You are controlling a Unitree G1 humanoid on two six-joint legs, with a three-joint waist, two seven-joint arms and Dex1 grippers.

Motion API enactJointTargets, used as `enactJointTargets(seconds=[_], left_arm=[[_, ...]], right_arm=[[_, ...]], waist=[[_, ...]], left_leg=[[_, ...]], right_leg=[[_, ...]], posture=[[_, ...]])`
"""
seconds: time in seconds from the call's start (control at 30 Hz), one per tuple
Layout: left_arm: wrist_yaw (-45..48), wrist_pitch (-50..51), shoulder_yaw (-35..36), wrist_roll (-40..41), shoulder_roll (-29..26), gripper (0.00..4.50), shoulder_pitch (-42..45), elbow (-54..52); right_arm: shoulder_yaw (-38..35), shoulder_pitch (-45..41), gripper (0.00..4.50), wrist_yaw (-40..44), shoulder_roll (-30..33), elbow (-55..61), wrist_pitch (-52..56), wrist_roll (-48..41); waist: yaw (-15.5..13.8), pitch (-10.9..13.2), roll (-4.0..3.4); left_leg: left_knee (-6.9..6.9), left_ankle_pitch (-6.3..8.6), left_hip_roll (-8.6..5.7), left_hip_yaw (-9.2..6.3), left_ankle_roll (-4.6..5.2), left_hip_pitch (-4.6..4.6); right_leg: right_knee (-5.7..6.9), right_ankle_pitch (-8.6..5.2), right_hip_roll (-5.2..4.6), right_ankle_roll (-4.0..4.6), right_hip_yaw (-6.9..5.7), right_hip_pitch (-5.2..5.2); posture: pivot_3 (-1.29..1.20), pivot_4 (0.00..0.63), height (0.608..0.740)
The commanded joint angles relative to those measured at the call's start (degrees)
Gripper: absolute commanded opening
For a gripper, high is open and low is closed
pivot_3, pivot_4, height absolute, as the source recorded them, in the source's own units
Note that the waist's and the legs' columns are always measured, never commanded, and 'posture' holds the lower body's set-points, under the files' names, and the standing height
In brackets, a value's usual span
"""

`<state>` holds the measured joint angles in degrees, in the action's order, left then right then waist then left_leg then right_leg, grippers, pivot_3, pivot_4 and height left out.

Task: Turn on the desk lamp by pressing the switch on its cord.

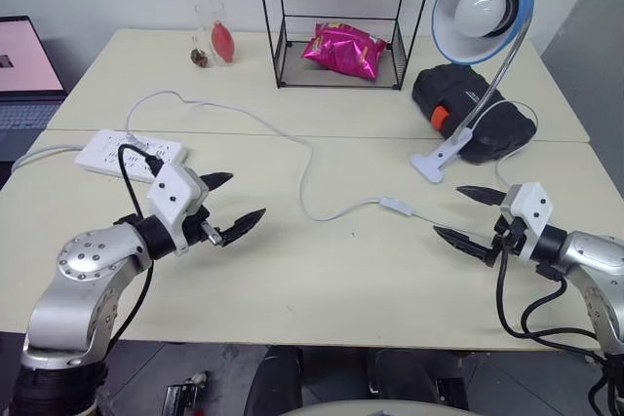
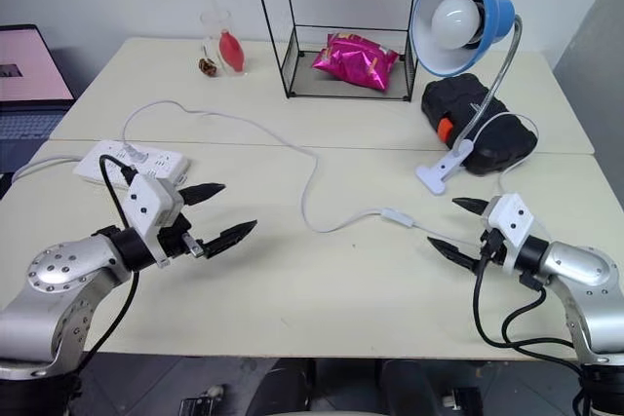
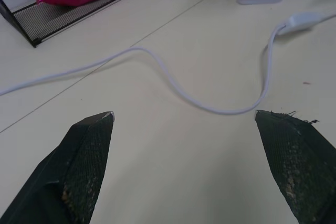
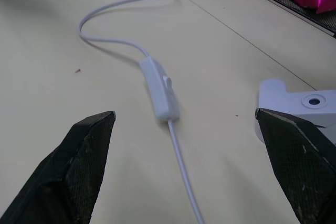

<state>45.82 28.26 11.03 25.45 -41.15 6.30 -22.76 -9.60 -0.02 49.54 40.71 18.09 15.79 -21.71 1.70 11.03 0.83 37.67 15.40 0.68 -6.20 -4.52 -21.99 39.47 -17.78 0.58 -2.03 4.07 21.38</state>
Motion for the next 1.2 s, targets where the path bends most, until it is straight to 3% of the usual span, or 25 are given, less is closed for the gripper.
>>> enactJointTargets(seconds=[0.03, 0.3, 0.57, 0.93, 1.2], left_arm=[[0.9, 3.7, -0.7, 4.5, 0.3, 4.47, 4.5, -0.2], [1.8, 11.0, -13.4, 4.3, 5.4, 4.47, 18.3, 4.2], [6.4, 2.7, -24.8, -3.7, 17.0, 4.47, 31.7, 26.3], [14.8, -2.7, -27.5, -8.4, 28.2, 4.47, 44.0, 53.4], [21.0, 0.0, -28.3, -10.7, 30.4, 4.47, 47.6, 61.7]], right_arm=[[-1.2, 0.6, 4.5, -3.6, -0.5, 6.3, 5.2, -2.4], [-6.9, 3.6, 4.5, -7.7, 1.9, 15.4, 18.9, -9.5], [-9.7, 10.3, 4.5, -10.9, 2.6, 26.6, 24.4, -12.2], [-12.5, 18.8, 4.5, -16.5, -0.1, 34.0, 25.4, -11.5], [-13.1, 22.0, 4.5, -17.6, -0.7, 36.3, 25.0, -11.1]], waist=[[0.0, 0.0, 0.0], [-0.1, 0.0, 0.01], [0.2, 0.0, 0.01], [0.0, 0.0, 0.03], [0.3, 0.0, 0.03]], left_leg=[[0.0, 0.0, 0.0, 0.0, 0.0, 0.0], [0.04, 0.0, -0.11, -0.01, 0.0, -0.04], [0.11, 0.0, -0.11, -0.02, 0.0, -0.08], [0.19, 0.0, -0.15, -0.04, 0.0, -0.23], [0.15, 0.0, -0.13, -0.05, 0.01, -0.23]], right_leg=[[0.0, 0.0, 0.0, 0.0, 0.0, 0.0], [-0.01, 0.01, 0.01, -0.02, -0.01, -0.01], [0.0, 0.01, 0.1, -0.03, -0.01, 0.0], [-0.03, -0.1, 0.12, -0.3, -0.03, 0.04], [0.0, -0.09, 0.17, -0.3, -0.02, 0.09]], posture=[[0.0, 0.15, 0.74], [0.0, 0.15, 0.74], [0.0, 0.15, 0.74], [0.0, 0.15, 0.74], [0.0, 0.15, 0.74]])
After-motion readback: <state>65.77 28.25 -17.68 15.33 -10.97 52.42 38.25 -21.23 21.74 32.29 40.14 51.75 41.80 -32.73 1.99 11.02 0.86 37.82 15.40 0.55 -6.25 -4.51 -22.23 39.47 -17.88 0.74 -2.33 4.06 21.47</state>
